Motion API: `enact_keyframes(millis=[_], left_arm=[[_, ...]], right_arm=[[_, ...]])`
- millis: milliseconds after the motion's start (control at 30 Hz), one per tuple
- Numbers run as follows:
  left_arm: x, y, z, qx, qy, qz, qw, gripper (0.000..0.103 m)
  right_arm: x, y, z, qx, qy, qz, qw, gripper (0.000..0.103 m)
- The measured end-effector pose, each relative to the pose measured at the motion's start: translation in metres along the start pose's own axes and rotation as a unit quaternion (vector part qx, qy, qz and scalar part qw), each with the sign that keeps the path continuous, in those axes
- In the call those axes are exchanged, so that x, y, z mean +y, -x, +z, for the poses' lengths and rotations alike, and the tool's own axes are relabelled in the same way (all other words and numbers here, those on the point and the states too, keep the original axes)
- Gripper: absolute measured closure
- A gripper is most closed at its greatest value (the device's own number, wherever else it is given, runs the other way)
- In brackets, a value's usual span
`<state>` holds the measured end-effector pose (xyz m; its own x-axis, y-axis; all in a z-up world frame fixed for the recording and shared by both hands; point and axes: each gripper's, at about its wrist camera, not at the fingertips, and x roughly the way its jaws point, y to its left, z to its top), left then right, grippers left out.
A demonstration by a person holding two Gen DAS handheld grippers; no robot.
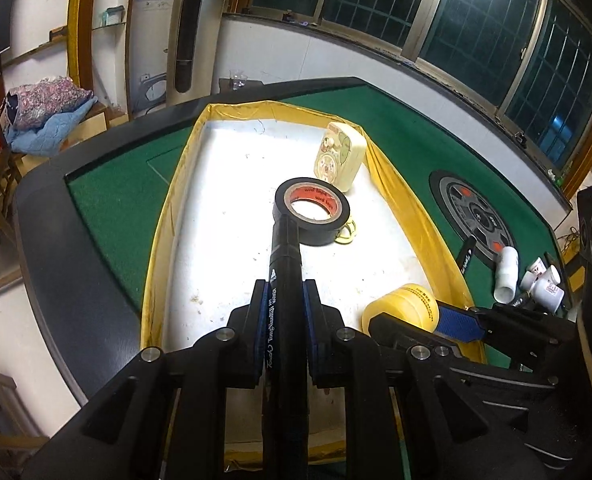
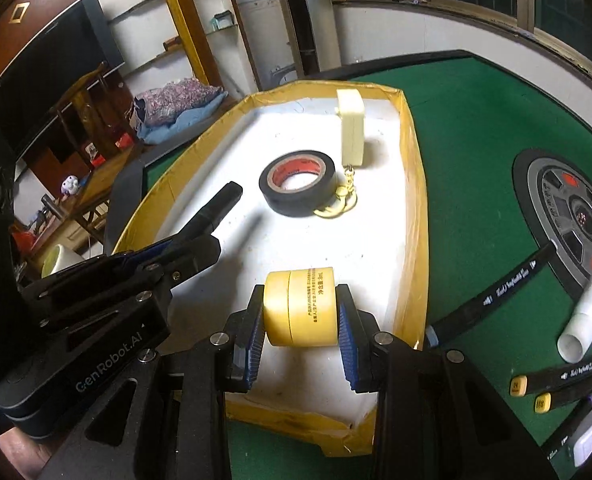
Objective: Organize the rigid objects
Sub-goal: 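Carry the yellow roll and marker into the tray and open both grippers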
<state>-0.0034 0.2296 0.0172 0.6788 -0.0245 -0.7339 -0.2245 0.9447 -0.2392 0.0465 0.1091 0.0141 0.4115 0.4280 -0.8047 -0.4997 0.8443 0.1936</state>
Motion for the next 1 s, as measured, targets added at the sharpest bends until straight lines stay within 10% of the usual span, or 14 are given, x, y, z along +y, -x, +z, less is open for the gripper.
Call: enact_keyframes(millis=[533, 1000], left_arm=[[0.004, 0.0, -0.002, 0.009, 0.001, -0.033, 0.9994, 0.088], [0.005, 0.029, -0.004, -0.013, 0.014, -0.056, 0.9983, 0.031]], right_arm=[[0.003, 0.016, -0.006, -0.01, 0.007, 0.008, 1.0, 0.073], [0.001, 0.053, -0.016, -0.064, -0.003, -0.003, 0.998, 0.058]])
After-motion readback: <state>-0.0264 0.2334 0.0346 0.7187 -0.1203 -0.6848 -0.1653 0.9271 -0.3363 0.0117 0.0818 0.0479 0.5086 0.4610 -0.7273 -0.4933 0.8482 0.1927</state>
